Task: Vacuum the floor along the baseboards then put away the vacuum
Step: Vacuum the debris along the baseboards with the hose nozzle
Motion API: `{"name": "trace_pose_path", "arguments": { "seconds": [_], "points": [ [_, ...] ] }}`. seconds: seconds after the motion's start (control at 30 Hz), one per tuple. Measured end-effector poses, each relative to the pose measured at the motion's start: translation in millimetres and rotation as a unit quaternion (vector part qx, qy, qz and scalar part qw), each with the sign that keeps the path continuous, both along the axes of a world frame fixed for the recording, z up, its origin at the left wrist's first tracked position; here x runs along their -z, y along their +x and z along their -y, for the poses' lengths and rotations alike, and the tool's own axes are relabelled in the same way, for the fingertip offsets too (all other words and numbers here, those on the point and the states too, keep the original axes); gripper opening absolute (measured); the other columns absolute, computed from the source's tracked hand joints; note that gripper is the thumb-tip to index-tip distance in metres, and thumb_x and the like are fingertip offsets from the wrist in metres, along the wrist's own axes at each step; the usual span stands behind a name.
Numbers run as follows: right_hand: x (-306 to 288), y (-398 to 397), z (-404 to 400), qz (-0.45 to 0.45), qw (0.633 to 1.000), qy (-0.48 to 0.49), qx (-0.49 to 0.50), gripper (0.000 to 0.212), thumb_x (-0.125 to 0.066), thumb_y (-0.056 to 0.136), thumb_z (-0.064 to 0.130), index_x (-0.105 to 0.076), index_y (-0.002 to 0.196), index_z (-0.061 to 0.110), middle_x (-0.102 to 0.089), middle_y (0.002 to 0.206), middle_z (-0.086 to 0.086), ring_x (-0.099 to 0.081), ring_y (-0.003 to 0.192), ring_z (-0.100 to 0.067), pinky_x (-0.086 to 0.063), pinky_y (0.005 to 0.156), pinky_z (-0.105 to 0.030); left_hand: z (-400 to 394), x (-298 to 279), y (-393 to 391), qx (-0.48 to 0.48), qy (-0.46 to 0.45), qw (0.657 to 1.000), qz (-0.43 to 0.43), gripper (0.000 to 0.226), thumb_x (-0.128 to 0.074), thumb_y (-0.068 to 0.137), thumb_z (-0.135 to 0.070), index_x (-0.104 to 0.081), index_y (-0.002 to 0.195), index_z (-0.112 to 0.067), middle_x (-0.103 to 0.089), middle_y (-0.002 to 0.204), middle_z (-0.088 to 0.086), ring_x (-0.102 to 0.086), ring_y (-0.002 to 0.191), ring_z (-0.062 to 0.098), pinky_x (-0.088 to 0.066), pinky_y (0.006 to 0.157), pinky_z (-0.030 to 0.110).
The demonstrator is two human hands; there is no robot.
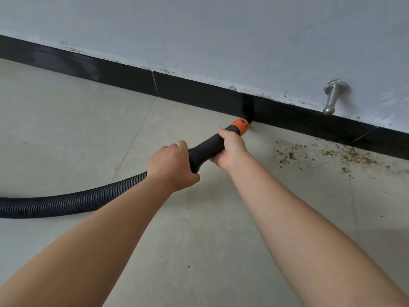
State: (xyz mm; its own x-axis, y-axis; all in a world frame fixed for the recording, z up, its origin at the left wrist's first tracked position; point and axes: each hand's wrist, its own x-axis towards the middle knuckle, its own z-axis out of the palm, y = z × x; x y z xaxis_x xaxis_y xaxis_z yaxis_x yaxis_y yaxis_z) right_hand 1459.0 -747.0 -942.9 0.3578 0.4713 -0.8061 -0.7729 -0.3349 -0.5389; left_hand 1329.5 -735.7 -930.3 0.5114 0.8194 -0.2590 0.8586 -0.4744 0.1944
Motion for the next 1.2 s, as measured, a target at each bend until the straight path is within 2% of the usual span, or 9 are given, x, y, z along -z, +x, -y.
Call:
{"name": "trace_pose_path", "arguments": {
  "seconds": [0.33, 0.43, 0.5, 0.6, 0.7, 0.87, 1.03, 1.2],
  "points": [
    [6.8, 45.6, 42.8, -0.001, 0.999, -0.001, 0.054, 0.045, -0.056, 0.093, 0.02, -0.038, 0.131, 0.004, -0.052, 0.123, -0.019, -0.054, 0.113, -0.037, -0.047, 0.094, -0.051, 33.0, 5.1, 43.0, 0.054, -0.003, 0.998, 0.026, 0.037, -0.062, 0.076, -0.034, -0.032, 0.088, -0.014, -0.041, 0.08, -0.003, -0.041, 0.073, 0.018, -0.031, 0.059, 0.027],
    [5.0, 36.4, 39.5, -0.005, 1.0, 0.003, 0.023, 0.041, -0.054, 0.094, 0.02, -0.039, 0.129, 0.005, -0.051, 0.115, -0.016, -0.053, 0.113, -0.036, -0.048, 0.09, -0.049, 37.8, 5.7, 32.2, 0.021, -0.001, 0.999, 0.035, 0.036, -0.061, 0.076, -0.034, -0.033, 0.087, -0.014, -0.035, 0.07, -0.007, -0.041, 0.071, 0.018, -0.026, 0.05, 0.025],
    [2.9, 23.4, 31.0, -0.004, 1.0, -0.001, -0.01, 0.042, -0.054, 0.095, 0.021, -0.039, 0.13, 0.005, -0.05, 0.113, -0.015, -0.052, 0.114, -0.035, -0.047, 0.087, -0.047, 37.5, 4.2, 18.4, -0.016, -0.002, 0.999, 0.036, 0.036, -0.061, 0.076, -0.034, -0.034, 0.087, -0.014, -0.032, 0.067, -0.009, -0.042, 0.071, 0.019, -0.027, 0.05, 0.025],
    [2.5, -1.9, 10.9, -0.006, 0.998, -0.005, -0.065, 0.044, -0.052, 0.095, 0.023, -0.037, 0.133, 0.006, -0.05, 0.125, -0.015, -0.05, 0.116, -0.034, -0.046, 0.092, -0.048, 32.1, 1.9, -6.3, -0.073, 0.003, 0.997, 0.034, 0.036, -0.064, 0.074, -0.033, -0.038, 0.089, -0.013, -0.036, 0.068, -0.008, -0.046, 0.071, 0.02, -0.031, 0.056, 0.026],
    [4.2, -35.4, -16.4, -0.011, 0.991, 0.0, -0.13, 0.046, -0.051, 0.096, 0.025, -0.036, 0.135, 0.007, -0.049, 0.131, -0.015, -0.049, 0.118, -0.034, -0.045, 0.097, -0.049, 24.0, -0.1, -37.3, -0.146, 0.004, 0.988, 0.042, 0.034, -0.066, 0.072, -0.03, -0.044, 0.09, -0.01, -0.046, 0.072, -0.002, -0.049, 0.071, 0.022, -0.033, 0.055, 0.027],
    [3.3, -96.0, -68.0, -0.009, 0.973, 0.018, -0.231, 0.05, -0.048, 0.096, 0.031, -0.033, 0.138, 0.009, -0.048, 0.134, -0.015, -0.049, 0.119, -0.034, -0.045, 0.096, -0.049, 0.9, -4.1, -86.4, -0.257, 0.014, 0.965, 0.046, 0.035, -0.068, 0.072, -0.025, -0.046, 0.091, -0.007, -0.05, 0.074, 0.004, -0.05, 0.069, 0.026, -0.032, 0.054, 0.028],
    [5.7, -129.1, -97.0, -0.018, 0.964, 0.021, -0.264, 0.052, -0.048, 0.095, 0.031, -0.03, 0.139, 0.01, -0.047, 0.134, -0.015, -0.05, 0.118, -0.036, -0.047, 0.093, -0.049, -18.3, -0.7, -110.4, -0.291, 0.011, 0.956, 0.034, 0.035, -0.068, 0.072, -0.024, -0.046, 0.092, -0.006, -0.053, 0.077, 0.008, -0.052, 0.07, 0.029, -0.032, 0.053, 0.028],
    [3.0, -113.5, -106.2, -0.004, 0.971, 0.031, -0.236, 0.048, -0.049, 0.096, 0.029, -0.034, 0.137, 0.009, -0.046, 0.135, -0.016, -0.048, 0.119, -0.037, -0.045, 0.095, -0.052, -36.7, 0.0, -99.5, -0.26, 0.011, 0.965, 0.028, 0.037, -0.069, 0.071, -0.027, -0.046, 0.092, -0.006, -0.05, 0.072, 0.005, -0.051, 0.07, 0.029, -0.034, 0.056, 0.029]
  ]
}}
